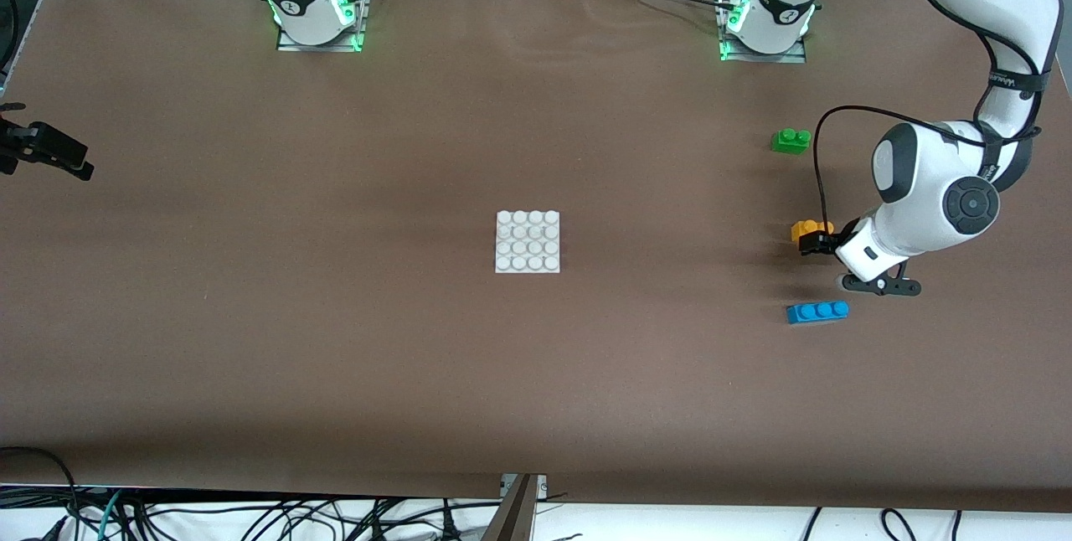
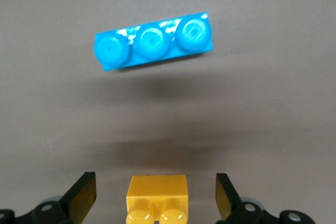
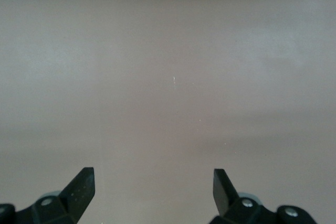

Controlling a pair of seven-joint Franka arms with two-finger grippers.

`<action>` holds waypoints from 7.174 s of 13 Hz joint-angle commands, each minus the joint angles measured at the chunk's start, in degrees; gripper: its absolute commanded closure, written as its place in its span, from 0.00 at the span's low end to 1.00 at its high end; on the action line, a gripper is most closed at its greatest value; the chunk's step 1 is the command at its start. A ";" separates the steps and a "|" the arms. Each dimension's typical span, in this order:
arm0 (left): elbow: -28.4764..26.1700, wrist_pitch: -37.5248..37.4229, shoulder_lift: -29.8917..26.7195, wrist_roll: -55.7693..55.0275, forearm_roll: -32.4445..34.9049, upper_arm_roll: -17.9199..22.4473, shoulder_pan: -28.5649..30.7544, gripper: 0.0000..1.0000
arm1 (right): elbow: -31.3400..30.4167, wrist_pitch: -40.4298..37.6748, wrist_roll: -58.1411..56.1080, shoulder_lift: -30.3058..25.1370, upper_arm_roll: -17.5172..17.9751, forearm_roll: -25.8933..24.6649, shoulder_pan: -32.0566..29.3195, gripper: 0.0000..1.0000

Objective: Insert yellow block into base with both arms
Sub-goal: 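Lower the left gripper over the yellow brick, then close the left gripper on the yellow brick and lift it, then carry the yellow brick with the left gripper over the base plate, then press the yellow brick down onto the base plate studs with the left gripper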

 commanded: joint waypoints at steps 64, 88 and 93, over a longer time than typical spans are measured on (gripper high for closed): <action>44.56 -7.77 28.47 -55.72 -8.56 -2.40 -44.59 1.00 | 1.12 -1.09 -0.08 1.55 0.84 -0.34 -0.46 0.00; 44.56 -7.68 30.93 -52.55 -8.56 -0.64 -46.34 0.56 | 1.12 -0.91 0.09 1.55 0.75 -0.25 -0.54 0.00; 45.00 -8.29 29.80 -55.36 -8.56 -0.20 -46.26 0.00 | 1.12 -0.91 0.09 1.55 0.75 -0.25 -0.54 0.00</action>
